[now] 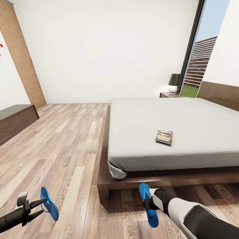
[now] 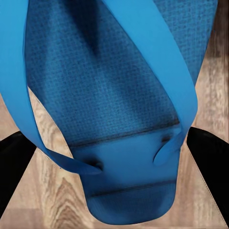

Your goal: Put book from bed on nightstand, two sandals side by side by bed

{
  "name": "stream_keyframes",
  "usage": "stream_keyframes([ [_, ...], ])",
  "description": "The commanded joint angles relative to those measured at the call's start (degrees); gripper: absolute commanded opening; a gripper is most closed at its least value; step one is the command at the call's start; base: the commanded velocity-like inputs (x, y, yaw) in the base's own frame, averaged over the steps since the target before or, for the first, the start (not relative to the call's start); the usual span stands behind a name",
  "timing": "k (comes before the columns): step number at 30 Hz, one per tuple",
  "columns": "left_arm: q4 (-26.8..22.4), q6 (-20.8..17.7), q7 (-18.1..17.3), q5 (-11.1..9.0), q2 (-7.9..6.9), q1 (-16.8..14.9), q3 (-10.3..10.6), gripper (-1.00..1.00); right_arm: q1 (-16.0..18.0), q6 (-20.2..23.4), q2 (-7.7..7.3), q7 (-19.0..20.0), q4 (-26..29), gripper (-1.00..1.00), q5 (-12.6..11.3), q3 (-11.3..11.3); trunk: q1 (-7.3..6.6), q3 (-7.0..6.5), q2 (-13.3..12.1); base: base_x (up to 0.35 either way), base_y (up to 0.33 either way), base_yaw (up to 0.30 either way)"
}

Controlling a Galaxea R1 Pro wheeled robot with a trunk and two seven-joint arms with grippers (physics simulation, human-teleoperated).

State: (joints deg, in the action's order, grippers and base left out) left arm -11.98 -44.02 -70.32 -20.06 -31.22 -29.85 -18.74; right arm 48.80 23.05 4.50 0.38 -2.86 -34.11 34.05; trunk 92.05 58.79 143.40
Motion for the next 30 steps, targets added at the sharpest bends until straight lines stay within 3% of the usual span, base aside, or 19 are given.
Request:
stream_keyframes([
  [1,0.0,-0.4,-0.1,-0.3,-0.04,0.0,0.1,-1.00,0.1,0.2,0.02,-0.3,-0.1,-1.00,-0.6,0.4,-0.01,0.05,0.0,0.000,0.000,0.000],
  [7,0.0,-0.5,-0.2,-0.3,-0.06,0.0,0.1,-1.00,0.1,0.5,0.03,-1.2,-0.1,-1.00,-0.6,0.5,-0.01,0.05,0.0,0.000,0.000,0.000],
  [16,0.0,-0.8,-0.3,-0.3,0.06,0.0,-0.1,-1.00,0.1,0.6,0.14,-1.5,-0.1,-1.00,-0.7,0.5,0.22,2.05,0.1,0.000,0.000,0.000],
  [20,0.0,-0.9,0.0,-0.2,1.01,-0.1,-0.1,-1.00,0.1,0.4,0.16,-1.5,-0.1,-1.00,-0.7,0.5,0.32,2.93,0.2,0.000,0.000,0.000],
  [27,-0.7,-1.0,5.9,-0.5,1.95,-0.1,-0.1,-1.00,0.1,0.1,0.15,-1.5,-0.1,-1.00,-0.8,0.5,0.50,4.48,0.3,0.000,0.000,0.000],
  [30,-2.7,-1.0,7.0,-0.3,3.29,-0.1,0.0,-1.00,0.1,-0.2,0.11,-1.5,-0.1,-1.00,-1.0,0.5,0.58,5.15,0.3,0.000,0.000,0.000],
])
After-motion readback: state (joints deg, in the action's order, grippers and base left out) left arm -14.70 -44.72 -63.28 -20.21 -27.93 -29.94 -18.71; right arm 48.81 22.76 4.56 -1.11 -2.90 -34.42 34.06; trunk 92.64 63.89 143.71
